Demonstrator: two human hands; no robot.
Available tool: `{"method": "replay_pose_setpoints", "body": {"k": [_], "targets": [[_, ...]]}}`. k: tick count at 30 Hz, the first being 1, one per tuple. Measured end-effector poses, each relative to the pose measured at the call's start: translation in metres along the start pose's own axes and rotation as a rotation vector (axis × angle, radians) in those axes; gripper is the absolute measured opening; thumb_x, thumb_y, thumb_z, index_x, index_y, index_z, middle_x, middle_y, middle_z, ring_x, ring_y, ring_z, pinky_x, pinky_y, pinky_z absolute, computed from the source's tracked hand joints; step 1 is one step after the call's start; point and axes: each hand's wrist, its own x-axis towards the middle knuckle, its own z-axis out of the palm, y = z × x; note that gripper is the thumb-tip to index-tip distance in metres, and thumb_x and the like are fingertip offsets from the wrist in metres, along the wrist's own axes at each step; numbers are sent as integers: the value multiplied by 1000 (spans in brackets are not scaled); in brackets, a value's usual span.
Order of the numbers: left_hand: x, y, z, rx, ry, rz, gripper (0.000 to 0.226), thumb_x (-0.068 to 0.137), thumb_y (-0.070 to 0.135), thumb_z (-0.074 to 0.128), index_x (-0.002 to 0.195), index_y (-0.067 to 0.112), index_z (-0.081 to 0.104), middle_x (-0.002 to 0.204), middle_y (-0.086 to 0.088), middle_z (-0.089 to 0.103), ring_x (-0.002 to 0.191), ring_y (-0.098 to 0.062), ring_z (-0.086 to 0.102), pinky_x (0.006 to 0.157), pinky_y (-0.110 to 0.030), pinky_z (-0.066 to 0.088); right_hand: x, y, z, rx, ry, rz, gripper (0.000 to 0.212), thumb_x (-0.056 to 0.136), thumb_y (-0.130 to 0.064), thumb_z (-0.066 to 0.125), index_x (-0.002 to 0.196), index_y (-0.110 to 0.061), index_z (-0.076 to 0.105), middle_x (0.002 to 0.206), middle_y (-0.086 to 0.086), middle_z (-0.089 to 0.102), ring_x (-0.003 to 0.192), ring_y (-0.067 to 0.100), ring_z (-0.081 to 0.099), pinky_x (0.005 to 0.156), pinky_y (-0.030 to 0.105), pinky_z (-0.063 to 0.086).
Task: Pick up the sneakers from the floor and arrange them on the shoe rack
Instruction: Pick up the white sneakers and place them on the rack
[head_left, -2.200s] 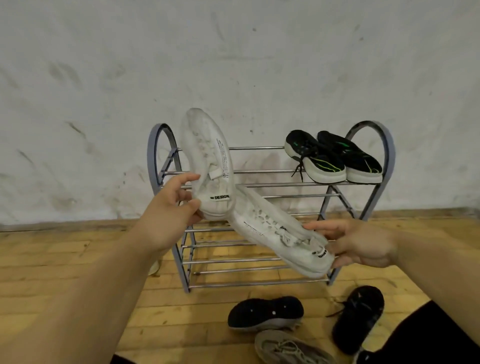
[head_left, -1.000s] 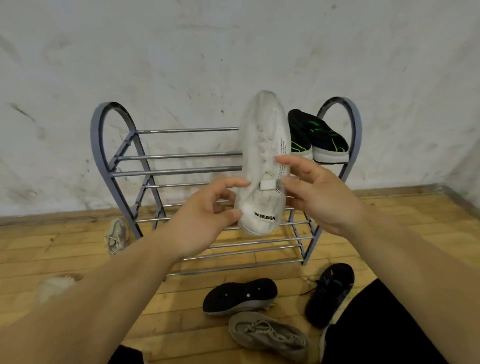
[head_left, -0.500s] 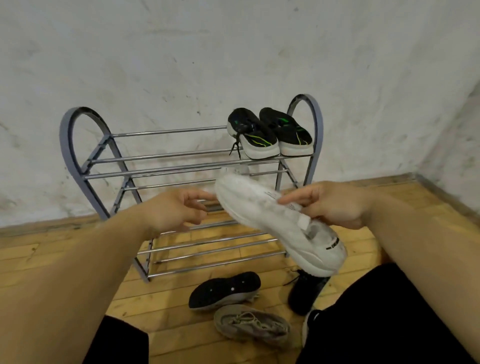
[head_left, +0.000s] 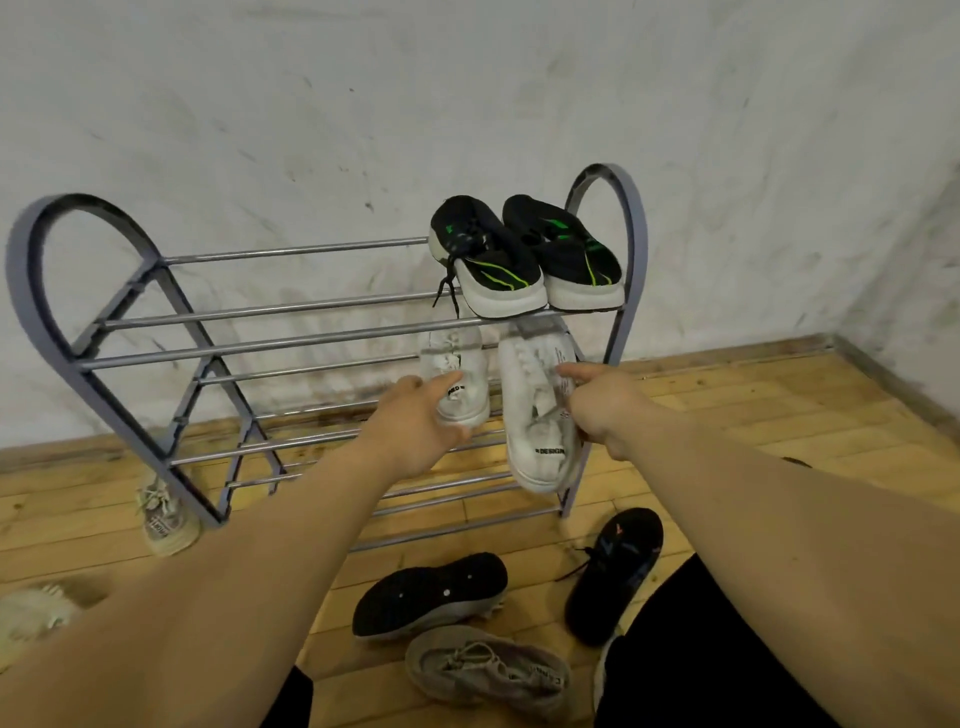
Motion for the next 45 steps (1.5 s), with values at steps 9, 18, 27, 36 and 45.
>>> {"method": "replay_pose_setpoints", "body": {"k": [9, 18, 27, 36, 45], "targets": [[28, -27, 19, 14, -21, 75, 75, 97, 48, 63, 160, 44, 22, 152, -11, 38, 141, -31, 42, 115, -36, 34, 49, -20, 18, -280, 61, -185, 56, 101, -11, 49, 154, -26, 41, 155, 10, 47, 130, 34, 54, 104, 41, 50], [35, -31, 23, -81, -21, 89, 78, 93, 43, 70, 159, 42, 28, 148, -5, 43, 128, -23, 54, 110, -31, 40, 37, -2, 27, -636, -152, -225, 91, 87, -47, 74, 160, -25, 25, 154, 4, 48, 134, 24, 51, 97, 28, 44], [38, -22, 27, -80, -6, 64, 76, 97, 42, 62, 161, 42, 21, 157, -3, 38, 141, -29, 43, 111, -35, 38, 37, -1, 23, -652, 90, -311, 61, 101, -25, 58, 156, -19, 34, 142, 13, 56, 119, 33, 59, 85, 33, 48], [58, -14, 45, -183, -7, 80, 74, 99, 40, 59, 160, 45, 18, 169, -2, 24, 153, -28, 27, 122, -47, 29, 43, -1, 25, -757, 172, -291, 43, 100, -18, 56, 141, -9, 47, 127, 17, 64, 109, 35, 62, 84, 41, 56], [66, 1, 55, -197, 41, 108, 71, 99, 39, 61, 159, 43, 25, 163, -7, 36, 149, -29, 35, 119, -43, 35, 46, -2, 18, -712, 102, -263, 52, 99, -29, 61, 145, -13, 44, 137, 15, 58, 111, 33, 62, 83, 37, 54]]}}
